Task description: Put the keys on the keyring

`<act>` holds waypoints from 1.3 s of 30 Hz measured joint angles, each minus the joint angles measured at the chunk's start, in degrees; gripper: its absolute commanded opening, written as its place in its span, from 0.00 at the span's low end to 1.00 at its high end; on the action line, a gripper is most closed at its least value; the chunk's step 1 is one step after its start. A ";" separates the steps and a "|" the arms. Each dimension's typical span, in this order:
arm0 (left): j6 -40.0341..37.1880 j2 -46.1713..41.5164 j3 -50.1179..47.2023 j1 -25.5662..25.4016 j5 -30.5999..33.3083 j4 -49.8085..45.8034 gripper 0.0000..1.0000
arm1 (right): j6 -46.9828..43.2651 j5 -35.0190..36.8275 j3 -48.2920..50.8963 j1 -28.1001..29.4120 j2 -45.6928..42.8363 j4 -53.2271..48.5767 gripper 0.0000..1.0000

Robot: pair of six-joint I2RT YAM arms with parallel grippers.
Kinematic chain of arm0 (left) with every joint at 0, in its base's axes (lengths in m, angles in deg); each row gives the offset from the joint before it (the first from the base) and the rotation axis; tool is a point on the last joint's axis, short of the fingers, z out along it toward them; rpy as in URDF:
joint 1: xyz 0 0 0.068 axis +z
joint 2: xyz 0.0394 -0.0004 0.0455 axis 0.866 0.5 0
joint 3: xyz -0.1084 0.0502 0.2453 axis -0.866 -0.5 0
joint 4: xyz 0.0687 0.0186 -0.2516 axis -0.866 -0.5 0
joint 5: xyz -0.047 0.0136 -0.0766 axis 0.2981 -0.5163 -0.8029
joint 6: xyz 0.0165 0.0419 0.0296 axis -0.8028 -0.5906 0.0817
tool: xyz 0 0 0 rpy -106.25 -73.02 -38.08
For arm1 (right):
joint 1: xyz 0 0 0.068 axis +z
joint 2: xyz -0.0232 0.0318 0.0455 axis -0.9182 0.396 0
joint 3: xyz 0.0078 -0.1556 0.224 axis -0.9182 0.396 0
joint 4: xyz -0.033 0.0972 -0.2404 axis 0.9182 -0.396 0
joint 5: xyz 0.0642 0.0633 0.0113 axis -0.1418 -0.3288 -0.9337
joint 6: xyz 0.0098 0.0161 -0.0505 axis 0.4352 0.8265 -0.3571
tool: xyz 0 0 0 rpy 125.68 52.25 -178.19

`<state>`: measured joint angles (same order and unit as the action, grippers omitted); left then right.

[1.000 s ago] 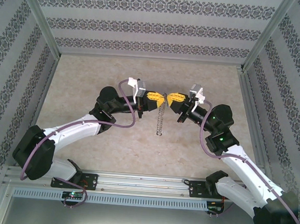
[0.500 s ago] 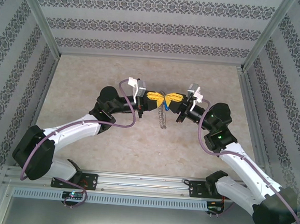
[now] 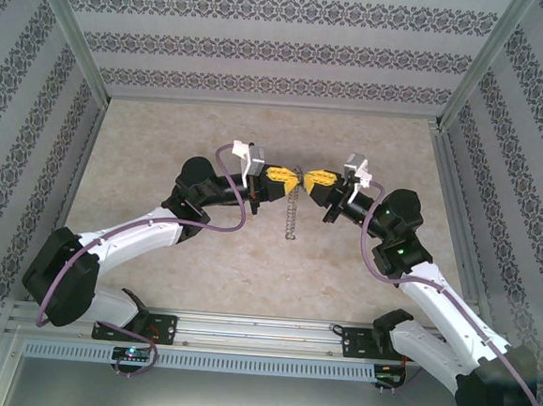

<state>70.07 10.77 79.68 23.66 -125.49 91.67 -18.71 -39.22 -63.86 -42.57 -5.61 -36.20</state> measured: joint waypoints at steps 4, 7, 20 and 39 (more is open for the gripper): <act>0.00 0.00 0.00 -0.07 -0.02 -0.02 0.00 | 0.22 -0.02 0.66 -0.02 -0.07 -0.02 0.00; 0.00 0.00 0.00 -0.13 -0.02 0.00 0.00 | 0.63 -0.55 0.68 -0.37 -0.22 0.00 0.00; 0.02 0.00 0.00 -0.48 0.02 1.55 0.00 | 4.35 -4.92 0.68 -1.42 -0.15 0.31 0.00; 0.02 0.09 0.00 -0.81 1.44 2.78 0.00 | 6.47 -6.01 2.45 -1.51 -0.44 1.73 0.00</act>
<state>70.09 10.86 79.68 22.85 -124.05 94.44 -12.24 -45.23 -61.41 -44.08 -6.05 -34.47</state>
